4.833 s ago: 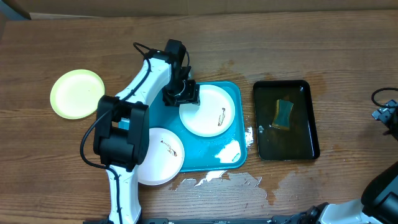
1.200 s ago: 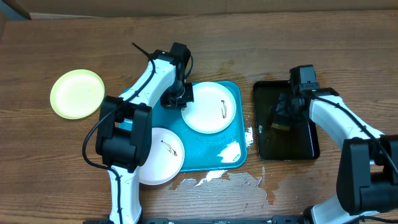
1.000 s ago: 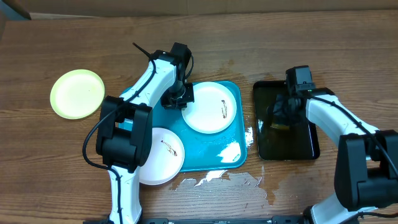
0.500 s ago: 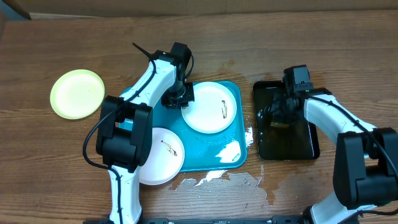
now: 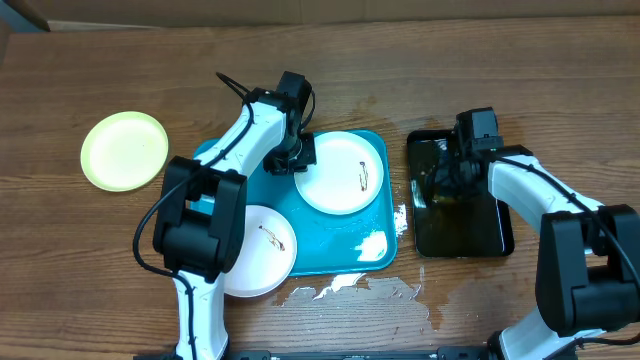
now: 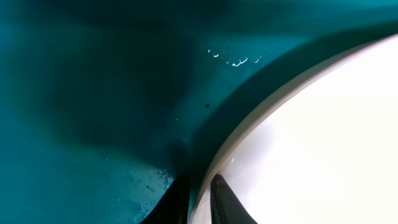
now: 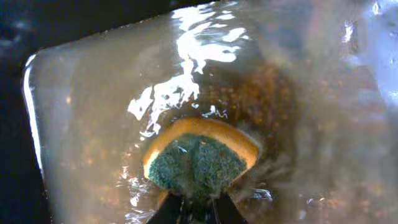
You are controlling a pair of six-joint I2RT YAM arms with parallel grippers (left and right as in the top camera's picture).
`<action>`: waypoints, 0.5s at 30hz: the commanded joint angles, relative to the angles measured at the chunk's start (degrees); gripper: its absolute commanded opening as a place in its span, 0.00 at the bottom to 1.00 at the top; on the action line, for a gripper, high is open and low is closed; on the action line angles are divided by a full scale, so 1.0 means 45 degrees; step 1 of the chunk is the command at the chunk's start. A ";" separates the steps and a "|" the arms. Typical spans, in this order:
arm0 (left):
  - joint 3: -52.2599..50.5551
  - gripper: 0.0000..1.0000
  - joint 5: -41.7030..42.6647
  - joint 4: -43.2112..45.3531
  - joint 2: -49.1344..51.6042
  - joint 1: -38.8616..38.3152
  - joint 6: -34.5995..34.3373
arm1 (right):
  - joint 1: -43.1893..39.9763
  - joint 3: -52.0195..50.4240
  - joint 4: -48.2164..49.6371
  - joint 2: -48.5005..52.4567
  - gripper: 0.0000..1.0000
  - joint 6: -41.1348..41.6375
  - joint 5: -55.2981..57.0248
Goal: Clean dirty plates on tray and stack at the side
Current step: 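Grasp the green-and-yellow sponge with the right gripper and lift it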
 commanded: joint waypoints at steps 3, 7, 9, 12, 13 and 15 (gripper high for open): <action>-0.0865 0.14 -0.0189 0.0359 0.0505 -0.0087 -0.0180 | -0.0005 0.0573 -0.0165 0.0029 0.47 -0.0053 -0.0005; -0.0865 0.14 -0.0185 0.0413 0.0505 -0.0087 -0.0243 | -0.0005 0.0913 -0.0321 0.0034 0.54 -0.0053 0.0000; -0.0865 0.14 -0.0189 0.0408 0.0505 -0.0087 -0.0272 | -0.0005 0.0884 -0.0325 0.0049 0.56 -0.0053 0.0005; -0.0865 0.14 -0.0194 0.0418 0.0505 -0.0087 -0.0267 | -0.0005 0.0670 -0.0068 0.0049 0.56 -0.0053 0.0019; -0.0865 0.14 -0.0194 0.0423 0.0505 -0.0087 -0.0272 | -0.0005 0.0612 -0.0010 0.0049 0.57 -0.0053 0.0058; -0.0865 0.14 -0.0194 0.0427 0.0505 -0.0087 -0.0267 | -0.0005 0.0457 0.0155 0.0053 0.57 -0.0053 0.0204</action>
